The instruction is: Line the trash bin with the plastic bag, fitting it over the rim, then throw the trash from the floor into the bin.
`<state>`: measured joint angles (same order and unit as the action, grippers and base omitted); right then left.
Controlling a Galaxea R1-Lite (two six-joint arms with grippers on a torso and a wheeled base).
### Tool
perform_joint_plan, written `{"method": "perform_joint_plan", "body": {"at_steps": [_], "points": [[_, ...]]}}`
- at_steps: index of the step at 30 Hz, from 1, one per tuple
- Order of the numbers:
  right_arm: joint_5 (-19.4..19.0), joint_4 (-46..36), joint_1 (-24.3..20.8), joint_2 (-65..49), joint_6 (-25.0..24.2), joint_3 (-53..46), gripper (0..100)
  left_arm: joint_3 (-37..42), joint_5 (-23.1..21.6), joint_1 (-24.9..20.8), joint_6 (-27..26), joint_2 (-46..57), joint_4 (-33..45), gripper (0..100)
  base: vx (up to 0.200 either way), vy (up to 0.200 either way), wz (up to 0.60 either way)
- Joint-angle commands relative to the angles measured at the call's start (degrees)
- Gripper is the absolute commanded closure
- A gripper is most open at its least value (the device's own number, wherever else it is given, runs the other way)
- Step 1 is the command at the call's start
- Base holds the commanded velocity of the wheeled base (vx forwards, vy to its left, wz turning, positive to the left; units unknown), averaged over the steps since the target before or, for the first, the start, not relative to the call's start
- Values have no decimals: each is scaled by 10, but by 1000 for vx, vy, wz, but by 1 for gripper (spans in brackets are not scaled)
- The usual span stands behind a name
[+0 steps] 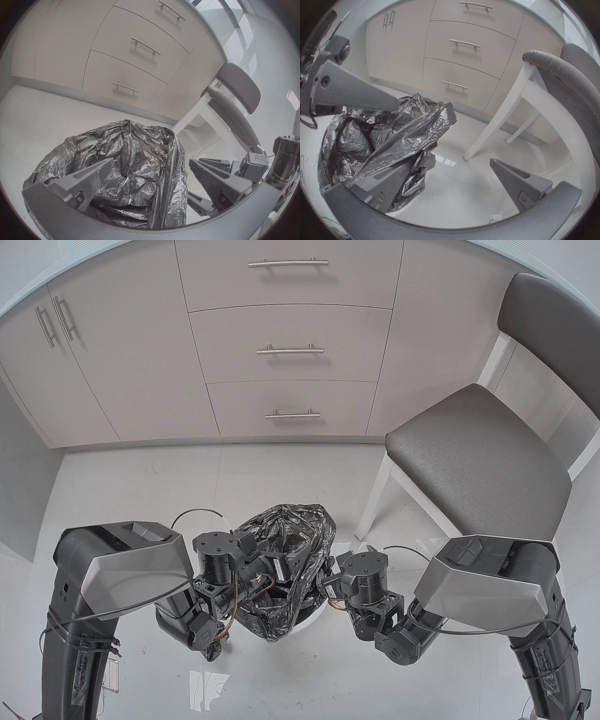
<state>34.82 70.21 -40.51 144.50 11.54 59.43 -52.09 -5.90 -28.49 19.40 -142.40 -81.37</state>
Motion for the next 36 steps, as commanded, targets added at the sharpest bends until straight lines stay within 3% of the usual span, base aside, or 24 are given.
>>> {"method": "perform_joint_plan", "body": {"at_steps": [1,28,32,36], "points": [[-1,-3,4,18,1,16,0,1,0,-1,0,1,0,0,0,0,0],[-2,1,4,50,0,41,0,10,5,-1,-1,10,-8,0,0,0,0],[-2,5,1,42,-2,30,0,16,4,-1,-1,20,-8,0,0,0,0],[-2,32,-14,-3,-1,-46,0,71,2,-17,0,41,-27,0,0,0,0]]}}
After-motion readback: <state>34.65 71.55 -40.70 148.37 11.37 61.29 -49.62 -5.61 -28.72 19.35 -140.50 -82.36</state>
